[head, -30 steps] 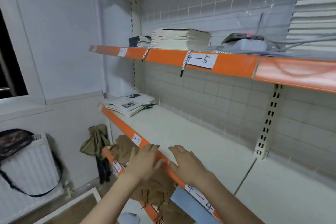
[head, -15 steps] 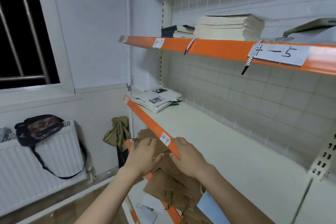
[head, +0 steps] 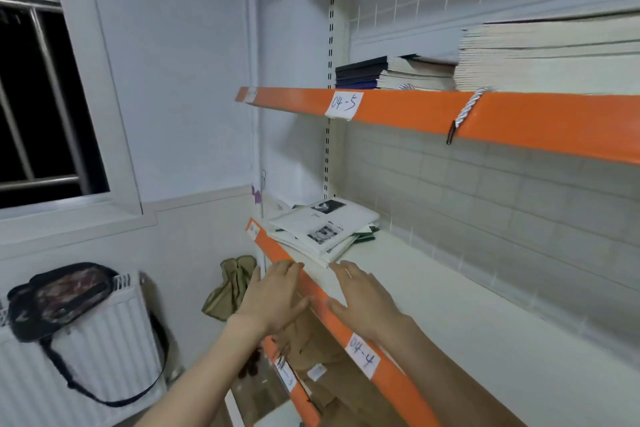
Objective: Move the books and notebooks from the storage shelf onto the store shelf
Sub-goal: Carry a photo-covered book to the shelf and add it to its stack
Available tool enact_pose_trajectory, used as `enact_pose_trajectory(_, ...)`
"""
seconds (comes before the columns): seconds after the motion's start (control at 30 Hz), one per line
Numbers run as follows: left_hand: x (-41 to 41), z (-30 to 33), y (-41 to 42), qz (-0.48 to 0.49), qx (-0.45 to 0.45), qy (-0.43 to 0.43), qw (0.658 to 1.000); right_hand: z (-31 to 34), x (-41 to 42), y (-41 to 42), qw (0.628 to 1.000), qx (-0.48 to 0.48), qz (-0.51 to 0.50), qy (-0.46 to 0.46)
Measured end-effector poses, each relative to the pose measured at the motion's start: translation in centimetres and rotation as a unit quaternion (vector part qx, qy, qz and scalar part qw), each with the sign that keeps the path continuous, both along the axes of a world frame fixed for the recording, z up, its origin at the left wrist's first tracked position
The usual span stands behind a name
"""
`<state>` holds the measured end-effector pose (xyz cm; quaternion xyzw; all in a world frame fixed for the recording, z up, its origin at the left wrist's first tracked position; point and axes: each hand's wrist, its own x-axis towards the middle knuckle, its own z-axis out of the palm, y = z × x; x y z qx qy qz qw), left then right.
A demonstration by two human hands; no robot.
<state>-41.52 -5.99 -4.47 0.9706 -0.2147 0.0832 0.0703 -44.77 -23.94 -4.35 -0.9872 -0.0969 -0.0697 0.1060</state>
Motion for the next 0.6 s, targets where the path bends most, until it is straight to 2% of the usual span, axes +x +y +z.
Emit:
enact_pose_trajectory(0.3,9.7,2.2,1.1,-0.015,0.056,-0.042,0.997,1.9,10.9,0.6,0.999,-0.029,-0.024,-0.033)
enact_pose_trajectory(0.6,16.0,1.3,2.1,-0.058,0.048,-0.021,0.997,1.3,14.3,0.6,0.998,-0.031,-0.050,-0.010)
